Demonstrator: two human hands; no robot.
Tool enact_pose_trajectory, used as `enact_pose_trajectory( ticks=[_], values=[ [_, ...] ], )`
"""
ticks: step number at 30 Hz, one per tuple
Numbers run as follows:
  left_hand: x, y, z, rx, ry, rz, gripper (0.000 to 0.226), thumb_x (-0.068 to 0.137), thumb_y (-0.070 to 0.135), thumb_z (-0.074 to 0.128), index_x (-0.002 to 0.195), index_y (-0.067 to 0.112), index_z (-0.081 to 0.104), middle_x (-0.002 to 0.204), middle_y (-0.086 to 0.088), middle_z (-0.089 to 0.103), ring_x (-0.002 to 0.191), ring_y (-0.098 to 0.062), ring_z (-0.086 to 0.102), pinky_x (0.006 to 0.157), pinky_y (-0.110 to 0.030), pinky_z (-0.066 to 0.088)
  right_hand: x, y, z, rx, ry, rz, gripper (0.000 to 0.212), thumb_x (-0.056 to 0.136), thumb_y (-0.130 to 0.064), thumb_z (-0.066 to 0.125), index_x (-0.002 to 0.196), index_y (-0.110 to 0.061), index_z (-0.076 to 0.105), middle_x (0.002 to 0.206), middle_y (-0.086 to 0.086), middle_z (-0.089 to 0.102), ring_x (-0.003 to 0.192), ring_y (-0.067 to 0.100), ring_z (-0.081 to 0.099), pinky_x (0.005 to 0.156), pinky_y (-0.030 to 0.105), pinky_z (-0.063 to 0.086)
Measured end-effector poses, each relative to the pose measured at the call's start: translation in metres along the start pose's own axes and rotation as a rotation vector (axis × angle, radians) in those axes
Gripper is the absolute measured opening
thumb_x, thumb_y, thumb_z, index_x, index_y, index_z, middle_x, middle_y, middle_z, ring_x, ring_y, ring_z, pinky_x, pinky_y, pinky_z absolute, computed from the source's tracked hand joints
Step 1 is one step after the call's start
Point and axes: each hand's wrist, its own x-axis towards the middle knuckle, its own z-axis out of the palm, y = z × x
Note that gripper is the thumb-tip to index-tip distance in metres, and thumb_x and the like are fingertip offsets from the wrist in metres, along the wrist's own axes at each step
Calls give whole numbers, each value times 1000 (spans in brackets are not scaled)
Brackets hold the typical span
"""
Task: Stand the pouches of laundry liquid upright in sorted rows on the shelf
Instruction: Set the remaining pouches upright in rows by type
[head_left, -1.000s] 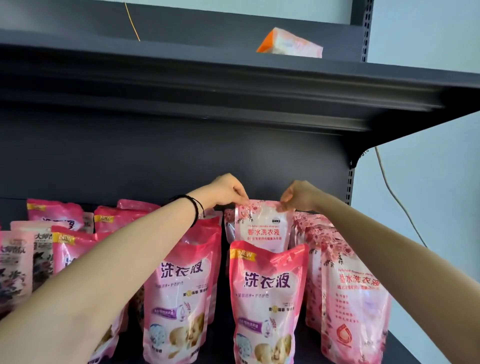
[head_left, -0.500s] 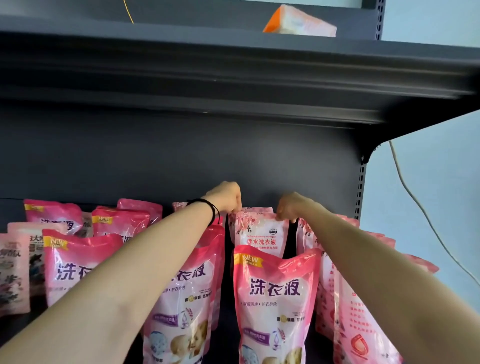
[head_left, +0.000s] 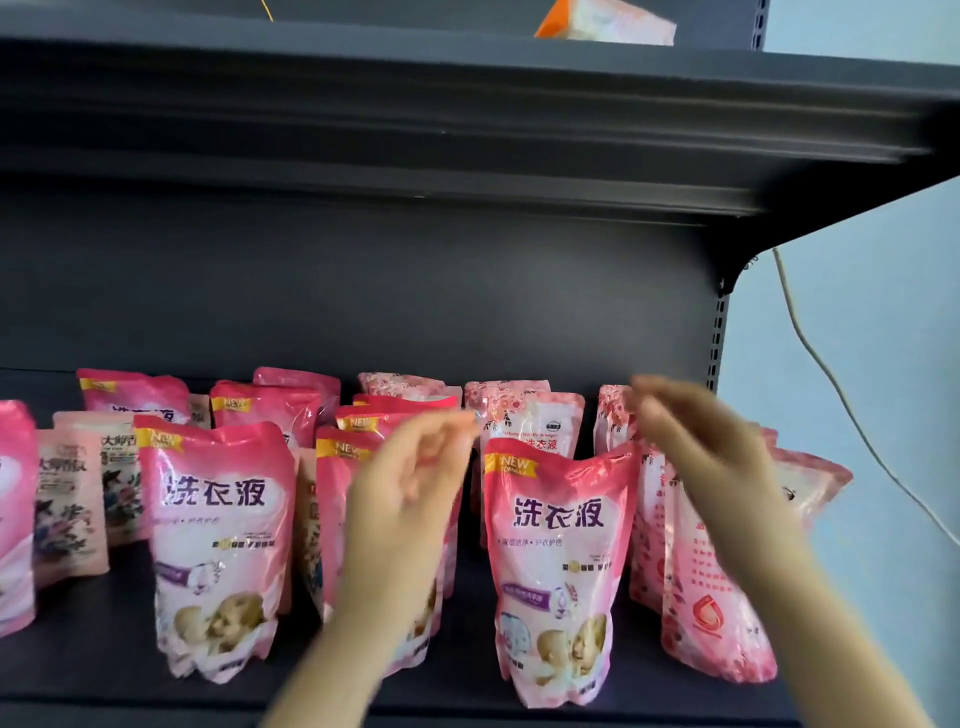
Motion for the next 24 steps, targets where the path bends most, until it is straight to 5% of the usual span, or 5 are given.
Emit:
enact_pose_trajectory(
  ticks=[6, 8, 15, 21, 24],
  values=[
    [-76, -84, 41, 61, 20, -249, 58, 75, 70, 53, 126, 45, 43, 133, 25, 48, 118, 10, 49, 96, -13, 44, -105, 80, 37, 59, 110, 319, 80, 64, -49, 74, 135, -34, 43, 138, -10, 53, 126, 11, 53, 106, 41, 44],
    [-85, -100, 52, 97, -46, -291, 84, 61, 86, 51, 134, 45, 38, 136, 25, 47, 121, 10, 47, 101, -16, 42, -114, 98, 47, 109, 73, 407, 89, 54, -66, 76, 132, -33, 47, 123, -13, 65, 112, 5, 62, 97, 33, 52],
    [-86, -109, 49, 83, -24, -251, 70, 77, 57, 64, 135, 43, 29, 121, 54, 39, 117, 25, 39, 93, -4, 39, -113, 99, 57, 47, 9, 466, 19, 79, -23, 72, 96, -28, 64, 80, -10, 75, 75, 7, 71, 72, 24, 55],
    [-94, -116, 6, 243, 99, -309, 88, 56, 89, 44, 130, 42, 32, 135, 6, 51, 125, -14, 51, 95, -23, 48, -120, 92, 100, 106, -56, 432, 18, 81, -20, 73, 96, -25, 65, 82, -8, 75, 78, 10, 72, 74, 26, 56],
    [-98, -108, -22, 206, 128, -328, 85, 55, 89, 49, 127, 46, 34, 127, 6, 57, 102, 5, 62, 76, -4, 47, -130, 82, 125, 141, -82, 430, 22, 81, -25, 72, 101, -25, 64, 82, -5, 75, 77, 14, 72, 76, 33, 58]
  ],
)
